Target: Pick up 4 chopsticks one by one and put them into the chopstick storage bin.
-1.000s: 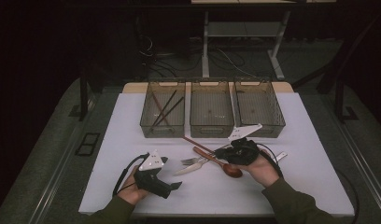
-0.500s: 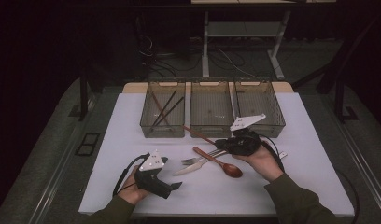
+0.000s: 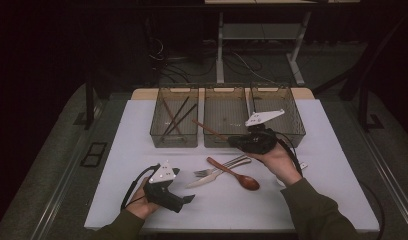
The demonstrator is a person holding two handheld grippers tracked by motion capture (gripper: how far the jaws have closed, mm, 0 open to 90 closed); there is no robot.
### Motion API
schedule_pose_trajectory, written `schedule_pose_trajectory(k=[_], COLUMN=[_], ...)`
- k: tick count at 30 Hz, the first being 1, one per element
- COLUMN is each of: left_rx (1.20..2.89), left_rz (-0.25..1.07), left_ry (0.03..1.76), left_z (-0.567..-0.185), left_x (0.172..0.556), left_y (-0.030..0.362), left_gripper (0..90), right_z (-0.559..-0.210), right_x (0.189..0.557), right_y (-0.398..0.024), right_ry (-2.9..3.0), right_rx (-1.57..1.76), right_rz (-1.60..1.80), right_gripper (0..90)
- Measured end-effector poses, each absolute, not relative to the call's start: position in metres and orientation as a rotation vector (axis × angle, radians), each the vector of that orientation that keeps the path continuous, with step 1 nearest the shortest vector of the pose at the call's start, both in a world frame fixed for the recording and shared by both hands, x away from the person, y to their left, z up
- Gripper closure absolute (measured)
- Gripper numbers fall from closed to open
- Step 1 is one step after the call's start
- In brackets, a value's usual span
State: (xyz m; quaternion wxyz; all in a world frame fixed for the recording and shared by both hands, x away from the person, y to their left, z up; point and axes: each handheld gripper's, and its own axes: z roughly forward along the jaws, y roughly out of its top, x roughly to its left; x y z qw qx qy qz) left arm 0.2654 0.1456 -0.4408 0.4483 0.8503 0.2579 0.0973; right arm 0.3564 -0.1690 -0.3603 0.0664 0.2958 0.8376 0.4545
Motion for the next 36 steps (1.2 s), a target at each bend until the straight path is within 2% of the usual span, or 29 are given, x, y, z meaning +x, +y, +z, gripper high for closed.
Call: schedule_pose_trajectory(k=[22, 36], left_rx=[2.088, 2.098], left_rz=[0.23, 0.241], left_ry=[0.645, 0.618], left_z=[-0.44, -0.44], left_x=[0.265, 0.265], left_y=[0.147, 0.147], left_gripper=[0.0, 0.0], right_z=[-0.352, -0.35], right_x=[0.408, 0.441], right_y=[-0.126, -0.083], right_ry=[2.513, 2.519], right_rx=[0.956, 0.988], right_rz=[1.322, 1.238], right_gripper=[84.2, 84.2])
